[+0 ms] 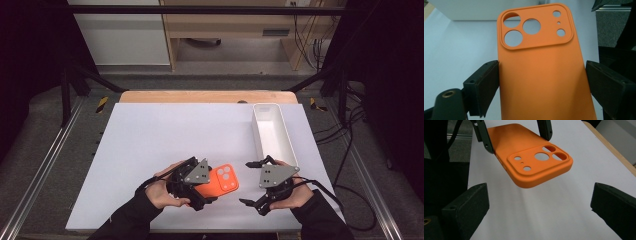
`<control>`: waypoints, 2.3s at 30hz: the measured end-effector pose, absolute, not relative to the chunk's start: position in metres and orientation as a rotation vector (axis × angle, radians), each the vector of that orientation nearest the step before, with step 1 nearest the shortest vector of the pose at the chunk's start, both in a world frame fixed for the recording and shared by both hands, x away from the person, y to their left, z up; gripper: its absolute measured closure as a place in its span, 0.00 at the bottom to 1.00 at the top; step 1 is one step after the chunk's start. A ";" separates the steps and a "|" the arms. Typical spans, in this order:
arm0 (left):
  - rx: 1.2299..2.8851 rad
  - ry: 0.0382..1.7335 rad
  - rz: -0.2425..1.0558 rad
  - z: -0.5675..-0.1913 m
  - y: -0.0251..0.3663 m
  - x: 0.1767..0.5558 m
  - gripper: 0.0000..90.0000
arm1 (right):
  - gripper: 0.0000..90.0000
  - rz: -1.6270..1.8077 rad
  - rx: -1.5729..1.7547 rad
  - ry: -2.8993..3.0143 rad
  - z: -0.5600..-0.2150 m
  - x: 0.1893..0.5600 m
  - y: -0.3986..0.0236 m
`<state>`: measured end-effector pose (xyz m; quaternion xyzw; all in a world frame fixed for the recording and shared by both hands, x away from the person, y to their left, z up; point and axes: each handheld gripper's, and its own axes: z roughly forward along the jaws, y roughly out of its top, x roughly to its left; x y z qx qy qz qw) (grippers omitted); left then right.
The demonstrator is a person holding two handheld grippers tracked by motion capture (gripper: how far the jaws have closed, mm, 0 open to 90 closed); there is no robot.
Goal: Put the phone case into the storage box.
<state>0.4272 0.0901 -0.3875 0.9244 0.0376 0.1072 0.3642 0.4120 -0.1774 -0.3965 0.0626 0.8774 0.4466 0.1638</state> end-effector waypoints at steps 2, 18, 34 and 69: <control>2.382 0.082 0.279 -0.388 0.089 0.426 0.15 | 0.03 1.283 0.165 2.505 -0.397 0.413 -0.176; 2.392 -0.006 0.297 -0.385 0.083 0.418 0.15 | 0.03 1.362 0.097 2.517 -0.399 0.416 -0.173; 2.380 -0.063 0.296 -0.378 0.071 0.413 0.15 | 0.02 1.415 0.029 2.516 -0.401 0.419 -0.172; 2.345 -0.140 0.253 -0.376 0.064 0.407 0.15 | 0.08 1.555 -0.116 2.542 -0.408 0.420 -0.165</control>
